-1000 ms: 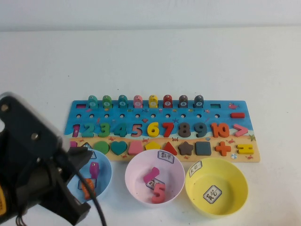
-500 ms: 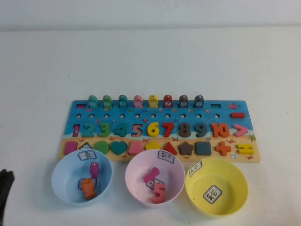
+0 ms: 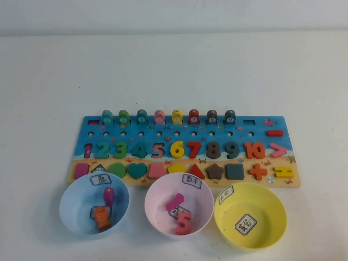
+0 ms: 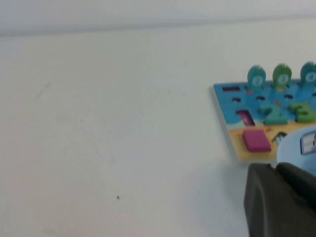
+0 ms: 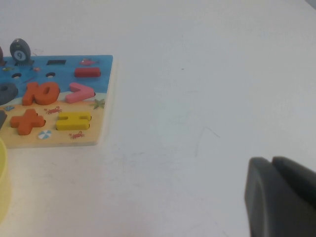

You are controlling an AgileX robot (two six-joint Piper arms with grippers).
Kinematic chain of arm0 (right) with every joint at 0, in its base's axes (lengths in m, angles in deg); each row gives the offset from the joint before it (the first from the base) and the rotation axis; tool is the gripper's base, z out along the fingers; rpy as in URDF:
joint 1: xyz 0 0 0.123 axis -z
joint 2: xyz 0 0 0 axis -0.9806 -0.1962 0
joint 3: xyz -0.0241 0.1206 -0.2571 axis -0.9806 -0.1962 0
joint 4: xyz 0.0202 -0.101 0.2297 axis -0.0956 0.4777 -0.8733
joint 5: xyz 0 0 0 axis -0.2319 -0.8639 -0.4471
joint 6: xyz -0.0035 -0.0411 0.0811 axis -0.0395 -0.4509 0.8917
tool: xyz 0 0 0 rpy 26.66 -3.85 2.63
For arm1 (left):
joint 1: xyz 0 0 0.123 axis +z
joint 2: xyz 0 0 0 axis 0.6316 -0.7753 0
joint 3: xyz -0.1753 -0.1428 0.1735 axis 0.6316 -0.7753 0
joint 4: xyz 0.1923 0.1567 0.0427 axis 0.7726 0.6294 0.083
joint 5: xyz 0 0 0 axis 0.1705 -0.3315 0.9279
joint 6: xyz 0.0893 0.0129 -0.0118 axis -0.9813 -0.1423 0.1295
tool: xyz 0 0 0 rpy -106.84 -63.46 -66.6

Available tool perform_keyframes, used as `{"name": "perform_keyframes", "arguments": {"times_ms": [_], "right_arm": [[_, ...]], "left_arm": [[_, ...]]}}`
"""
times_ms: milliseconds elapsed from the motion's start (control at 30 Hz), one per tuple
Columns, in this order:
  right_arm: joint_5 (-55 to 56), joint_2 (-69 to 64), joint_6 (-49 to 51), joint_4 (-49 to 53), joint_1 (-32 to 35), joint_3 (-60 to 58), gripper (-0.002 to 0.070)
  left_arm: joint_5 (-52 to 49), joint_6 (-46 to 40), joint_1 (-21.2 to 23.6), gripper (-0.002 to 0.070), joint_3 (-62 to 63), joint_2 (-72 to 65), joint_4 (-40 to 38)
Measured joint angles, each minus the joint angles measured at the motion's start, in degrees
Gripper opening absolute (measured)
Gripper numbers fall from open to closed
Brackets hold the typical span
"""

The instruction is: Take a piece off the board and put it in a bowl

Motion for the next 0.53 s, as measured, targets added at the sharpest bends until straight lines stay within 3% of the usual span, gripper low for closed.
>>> {"name": "perform_keyframes", "arguments": {"times_ms": [167, 533], "right_arm": [[0.00, 0.00, 0.00, 0.00, 0.00, 0.00, -0.0017], [0.00, 0.00, 0.00, 0.00, 0.00, 0.00, -0.0017]], "left_arm": [[-6.06, -2.34, 0.00, -0.0004, 0.00, 0.00, -4.36], [-6.62, -2.76, 0.00, -0.0004, 0.00, 0.00, -5.20]]}}
